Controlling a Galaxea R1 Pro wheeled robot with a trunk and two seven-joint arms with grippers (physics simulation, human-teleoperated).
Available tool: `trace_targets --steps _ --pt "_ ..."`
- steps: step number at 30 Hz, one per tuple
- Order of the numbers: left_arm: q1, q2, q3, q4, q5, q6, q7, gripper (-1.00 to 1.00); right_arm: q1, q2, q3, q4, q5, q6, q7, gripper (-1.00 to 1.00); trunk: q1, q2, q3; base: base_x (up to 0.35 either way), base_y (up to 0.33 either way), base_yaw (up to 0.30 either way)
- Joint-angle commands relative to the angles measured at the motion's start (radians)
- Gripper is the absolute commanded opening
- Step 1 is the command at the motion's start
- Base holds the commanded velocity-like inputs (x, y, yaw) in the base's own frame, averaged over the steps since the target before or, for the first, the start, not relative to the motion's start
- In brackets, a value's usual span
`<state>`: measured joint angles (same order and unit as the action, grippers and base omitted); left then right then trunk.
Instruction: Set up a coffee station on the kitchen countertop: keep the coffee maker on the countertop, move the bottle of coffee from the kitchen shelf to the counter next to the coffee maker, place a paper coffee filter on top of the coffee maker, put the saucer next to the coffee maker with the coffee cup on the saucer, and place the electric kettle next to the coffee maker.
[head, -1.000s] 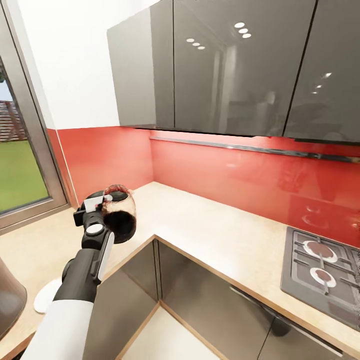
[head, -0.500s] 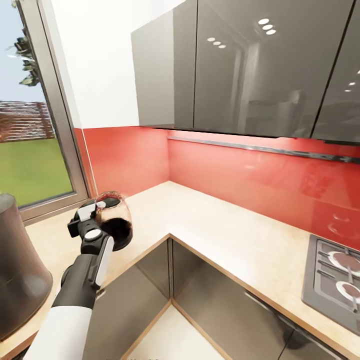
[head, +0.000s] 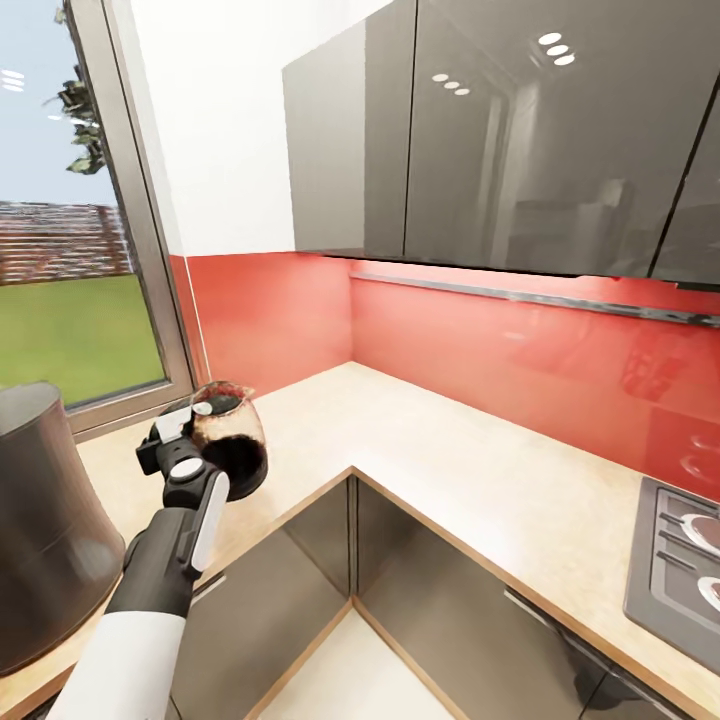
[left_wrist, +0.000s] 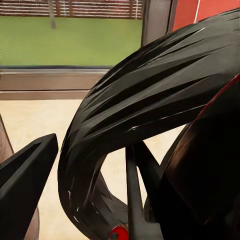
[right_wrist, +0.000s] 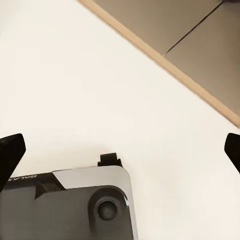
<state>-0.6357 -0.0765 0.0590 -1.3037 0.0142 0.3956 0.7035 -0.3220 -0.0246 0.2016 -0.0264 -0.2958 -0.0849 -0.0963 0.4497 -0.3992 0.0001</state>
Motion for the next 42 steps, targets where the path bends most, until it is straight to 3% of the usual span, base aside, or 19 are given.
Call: trace_targets --steps 1,6,26,42 --pt "0.0 0.0 0.001 -0.002 -0.005 0.0 0.002 -1.0 0.0 0.0 0.009 0.0 -0.01 -0.003 -0.002 1.0 0.0 -0.001 0.0 0.0 0.0 0.0" --pt "0.001 0.004 0.003 0.023 -0.01 -0.07 0.002 -1.0 0.0 0.0 0.009 0.0 -0.01 -0.003 -0.003 1.0 0.0 -0.001 -0.005 0.0 0.0 0.12" --pt "0.002 0.002 -0.002 0.08 -0.014 -0.087 0.002 -1.0 0.0 -0.002 0.009 0.001 -0.008 -0.003 -0.002 1.0 0.0 -0.001 -0.008 0.0 -0.009 0.025" --pt "0.002 0.001 -0.002 0.113 -0.01 -0.139 0.002 -1.0 0.0 -0.002 0.009 0.001 -0.008 -0.003 -0.003 1.0 0.0 -0.001 -0.008 0.103 -0.213 0.223"
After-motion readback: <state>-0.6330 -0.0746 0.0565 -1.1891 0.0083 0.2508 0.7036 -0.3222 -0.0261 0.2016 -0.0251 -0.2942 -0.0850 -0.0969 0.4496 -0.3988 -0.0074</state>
